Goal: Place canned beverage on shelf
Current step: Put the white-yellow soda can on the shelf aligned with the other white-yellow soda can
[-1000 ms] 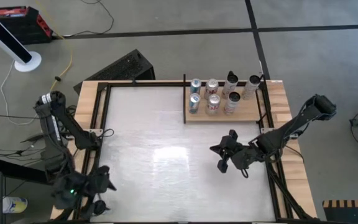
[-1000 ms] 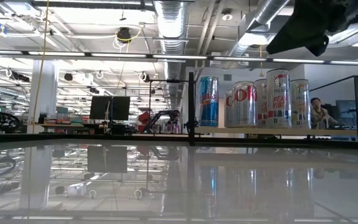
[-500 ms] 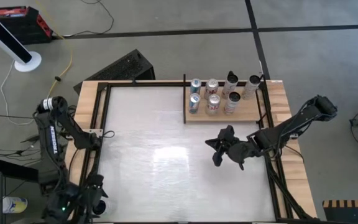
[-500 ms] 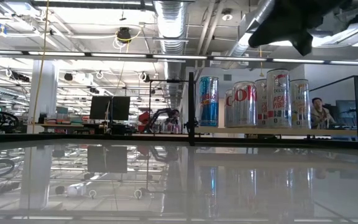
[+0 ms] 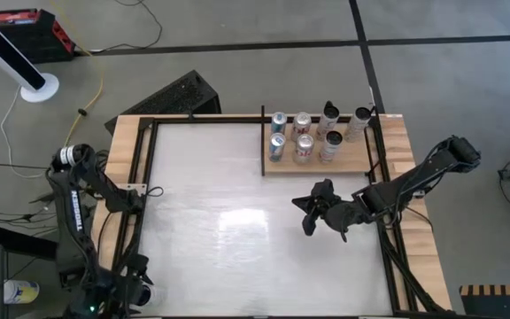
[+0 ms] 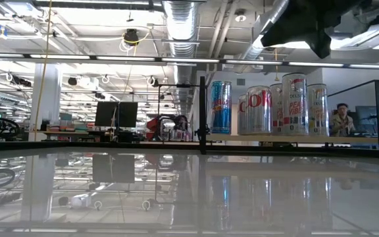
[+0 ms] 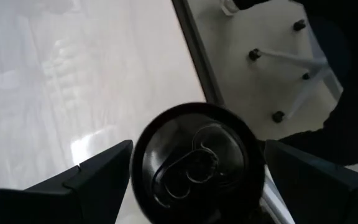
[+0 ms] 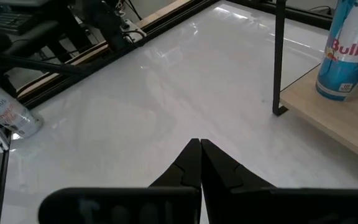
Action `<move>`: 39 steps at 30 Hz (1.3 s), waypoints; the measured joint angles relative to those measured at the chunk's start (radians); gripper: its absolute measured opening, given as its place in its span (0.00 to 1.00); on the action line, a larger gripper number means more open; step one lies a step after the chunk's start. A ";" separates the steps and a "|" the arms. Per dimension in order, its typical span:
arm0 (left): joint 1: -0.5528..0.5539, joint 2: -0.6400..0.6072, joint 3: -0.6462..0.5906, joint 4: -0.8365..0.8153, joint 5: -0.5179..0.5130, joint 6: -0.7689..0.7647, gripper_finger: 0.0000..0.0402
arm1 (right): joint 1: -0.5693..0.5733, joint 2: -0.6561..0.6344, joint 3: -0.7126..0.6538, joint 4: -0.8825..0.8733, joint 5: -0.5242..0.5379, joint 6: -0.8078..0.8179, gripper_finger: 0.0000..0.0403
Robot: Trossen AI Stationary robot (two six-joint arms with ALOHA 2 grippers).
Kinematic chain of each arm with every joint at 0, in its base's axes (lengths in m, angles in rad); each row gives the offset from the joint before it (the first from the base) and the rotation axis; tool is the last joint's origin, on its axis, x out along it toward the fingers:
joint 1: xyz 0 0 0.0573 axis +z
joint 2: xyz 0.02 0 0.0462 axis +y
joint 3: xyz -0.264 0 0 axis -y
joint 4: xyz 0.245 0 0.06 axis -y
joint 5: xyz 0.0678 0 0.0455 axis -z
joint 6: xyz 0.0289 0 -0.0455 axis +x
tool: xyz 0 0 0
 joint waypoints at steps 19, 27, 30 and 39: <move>0.083 0.004 0.003 -0.076 0.050 0.008 0.59 | 0.069 0.000 0.000 -0.003 -0.003 -0.017 0.06; 0.313 -0.067 0.096 -0.160 -0.077 0.381 0.59 | 0.157 0.000 0.000 -0.018 -0.057 -0.120 0.06; 0.465 -0.103 0.108 -0.133 -0.055 0.597 0.59 | 0.197 0.000 0.000 -0.031 -0.060 -0.167 0.06; 1.012 -0.050 0.106 0.136 0.384 1.090 0.59 | 0.273 0.003 -0.001 -0.038 -0.031 -0.260 0.06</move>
